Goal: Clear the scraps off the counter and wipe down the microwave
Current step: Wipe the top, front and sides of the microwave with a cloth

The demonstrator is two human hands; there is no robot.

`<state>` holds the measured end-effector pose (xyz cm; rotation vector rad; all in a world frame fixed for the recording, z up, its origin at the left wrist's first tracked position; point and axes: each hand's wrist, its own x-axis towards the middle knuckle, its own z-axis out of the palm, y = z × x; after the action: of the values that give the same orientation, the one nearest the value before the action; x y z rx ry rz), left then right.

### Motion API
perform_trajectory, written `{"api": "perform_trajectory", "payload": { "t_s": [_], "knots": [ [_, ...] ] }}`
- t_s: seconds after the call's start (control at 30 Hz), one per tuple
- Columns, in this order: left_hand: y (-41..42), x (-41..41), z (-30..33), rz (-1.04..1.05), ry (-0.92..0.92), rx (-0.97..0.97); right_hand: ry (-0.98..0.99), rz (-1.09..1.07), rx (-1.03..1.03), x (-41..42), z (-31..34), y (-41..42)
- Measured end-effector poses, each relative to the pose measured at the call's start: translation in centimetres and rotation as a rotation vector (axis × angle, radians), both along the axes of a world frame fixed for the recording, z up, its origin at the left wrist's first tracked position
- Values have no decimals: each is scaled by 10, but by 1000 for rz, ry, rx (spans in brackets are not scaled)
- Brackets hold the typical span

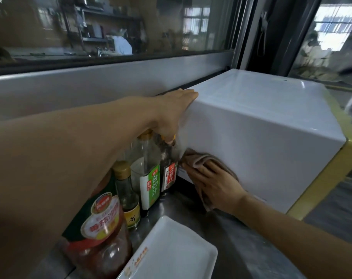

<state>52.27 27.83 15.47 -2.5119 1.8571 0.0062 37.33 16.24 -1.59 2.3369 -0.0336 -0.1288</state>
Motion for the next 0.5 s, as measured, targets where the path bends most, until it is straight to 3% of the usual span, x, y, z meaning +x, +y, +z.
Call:
{"api": "perform_trajectory", "payload": {
  "t_s": [0.07,0.13,0.27,0.37,0.5],
  "knots": [
    [1,-1,2,3,-4,14,78,15,26,-16,-1,-5],
    [3,-4,2,23,-17,5,29,49,12,-36,15,-6],
    [1,-22,-10,24,-101,-68,-320,99,29,-60,64,-12],
    [-7,-37,-24,-34,-134,-136,-477,118,2,-55,72,-15],
    [-13,-33,-38,-24,-125,-205,-346,46,-3,-52,28,-12]
  ]
}}
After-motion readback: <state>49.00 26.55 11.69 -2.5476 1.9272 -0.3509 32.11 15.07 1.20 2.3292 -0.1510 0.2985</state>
